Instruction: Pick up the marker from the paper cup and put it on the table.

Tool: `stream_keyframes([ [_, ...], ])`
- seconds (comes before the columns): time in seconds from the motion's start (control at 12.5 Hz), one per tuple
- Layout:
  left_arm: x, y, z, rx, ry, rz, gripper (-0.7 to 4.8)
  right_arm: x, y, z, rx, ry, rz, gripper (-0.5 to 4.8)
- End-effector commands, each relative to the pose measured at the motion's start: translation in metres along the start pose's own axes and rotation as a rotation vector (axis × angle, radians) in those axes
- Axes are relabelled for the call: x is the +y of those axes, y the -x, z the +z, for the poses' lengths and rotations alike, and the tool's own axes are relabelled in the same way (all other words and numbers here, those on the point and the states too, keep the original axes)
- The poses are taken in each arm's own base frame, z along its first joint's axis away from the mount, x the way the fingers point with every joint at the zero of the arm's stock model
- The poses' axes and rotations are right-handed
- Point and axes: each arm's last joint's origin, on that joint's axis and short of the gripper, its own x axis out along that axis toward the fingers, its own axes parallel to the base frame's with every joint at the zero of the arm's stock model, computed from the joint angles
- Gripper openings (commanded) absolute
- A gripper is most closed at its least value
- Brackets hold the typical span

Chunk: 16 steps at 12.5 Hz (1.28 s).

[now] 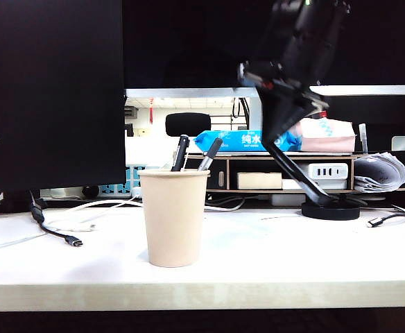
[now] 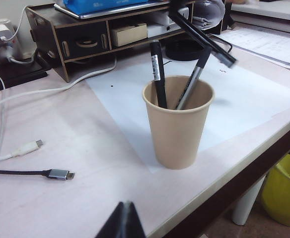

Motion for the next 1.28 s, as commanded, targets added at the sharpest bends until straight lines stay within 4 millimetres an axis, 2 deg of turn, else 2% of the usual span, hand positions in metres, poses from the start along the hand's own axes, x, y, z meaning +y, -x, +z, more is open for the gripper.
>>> stream_keyframes([
  [0.08, 0.0, 0.0, -0.002, 0.014, -0.005, 0.0, -0.04, -0.001, -0.007, 0.0, 0.025, 0.009, 0.0, 0.43],
  [0.64, 0.0, 0.0, -0.002, 0.014, -0.005, 0.0, -0.04, -0.012, -0.05, -0.001, 0.092, -0.005, 0.012, 0.44],
  [1.12, 0.0, 0.0, -0.002, 0.014, -0.006, 0.0, -0.04, -0.016, -0.062, -0.001, 0.106, -0.007, -0.008, 0.45],
  [1.28, 0.0, 0.0, -0.002, 0.014, -0.005, 0.0, -0.04, -0.016, -0.062, -0.001, 0.106, -0.006, -0.009, 0.65],
])
